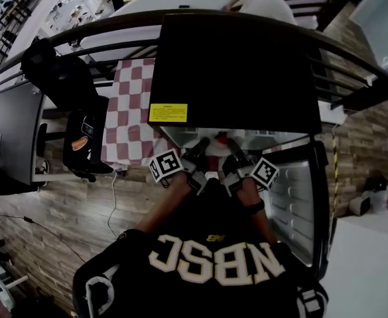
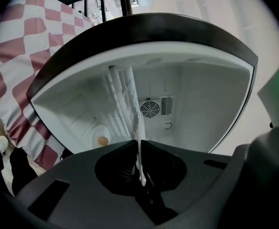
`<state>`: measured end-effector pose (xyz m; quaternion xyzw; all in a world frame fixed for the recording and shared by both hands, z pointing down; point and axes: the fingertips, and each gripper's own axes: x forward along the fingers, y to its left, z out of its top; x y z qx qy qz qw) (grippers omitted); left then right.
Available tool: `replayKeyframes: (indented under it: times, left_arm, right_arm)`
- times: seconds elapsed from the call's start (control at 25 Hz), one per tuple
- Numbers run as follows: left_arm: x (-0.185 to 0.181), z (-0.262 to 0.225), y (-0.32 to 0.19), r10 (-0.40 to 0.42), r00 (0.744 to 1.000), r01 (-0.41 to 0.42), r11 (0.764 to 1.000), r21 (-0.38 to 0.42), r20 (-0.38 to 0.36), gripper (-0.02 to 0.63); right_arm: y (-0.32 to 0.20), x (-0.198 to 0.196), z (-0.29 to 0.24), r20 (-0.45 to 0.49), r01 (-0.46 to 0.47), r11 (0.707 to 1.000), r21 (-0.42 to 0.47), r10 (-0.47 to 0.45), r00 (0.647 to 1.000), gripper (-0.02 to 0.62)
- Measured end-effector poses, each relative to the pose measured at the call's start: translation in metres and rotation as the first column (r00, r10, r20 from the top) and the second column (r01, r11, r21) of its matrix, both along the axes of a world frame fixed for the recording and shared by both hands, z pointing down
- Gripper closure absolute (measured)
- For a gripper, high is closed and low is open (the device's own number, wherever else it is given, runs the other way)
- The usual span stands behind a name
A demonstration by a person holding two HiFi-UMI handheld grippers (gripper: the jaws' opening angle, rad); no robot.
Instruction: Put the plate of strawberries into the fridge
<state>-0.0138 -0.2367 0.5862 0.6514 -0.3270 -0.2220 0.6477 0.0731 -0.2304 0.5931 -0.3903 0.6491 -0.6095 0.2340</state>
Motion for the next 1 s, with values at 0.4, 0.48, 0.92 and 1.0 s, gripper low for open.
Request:
replayKeyframes:
  times: [0.4, 0.48, 0.92, 1.0]
  left_arm:
    - [0.000, 0.002, -0.015, -0.031, 0.999, 0.031, 0.999, -0.016, -0.007, 0.577]
    - [0.000, 0.003, -0.017, -0.034, 0.999, 0.034, 0.999, -0.022, -0.003, 0.577]
    - [0.000, -0.001, -0.016, -0.028, 0.999, 0.029, 1.000, -0.008, 0.035, 0.574]
    - [0.001, -0.003, -0.015, -0.022, 0.999, 0.022, 1.000, 0.001, 0.030, 0.560]
  right_arm:
    - [-0.014, -0.002, 0.000, 0.066, -0.007, 1.000, -0.021, 0.008, 0.998, 0.552]
    - [-0.016, -0.002, 0.000, 0.074, -0.008, 1.000, -0.029, 0.010, 0.997, 0.552]
    - [-0.013, -0.001, -0.001, 0.023, 0.008, 0.999, -0.035, -0.007, 1.000, 0.536]
    - [-0.012, 0.000, -0.002, 0.006, 0.003, 0.999, -0.033, -0.002, 1.000, 0.497]
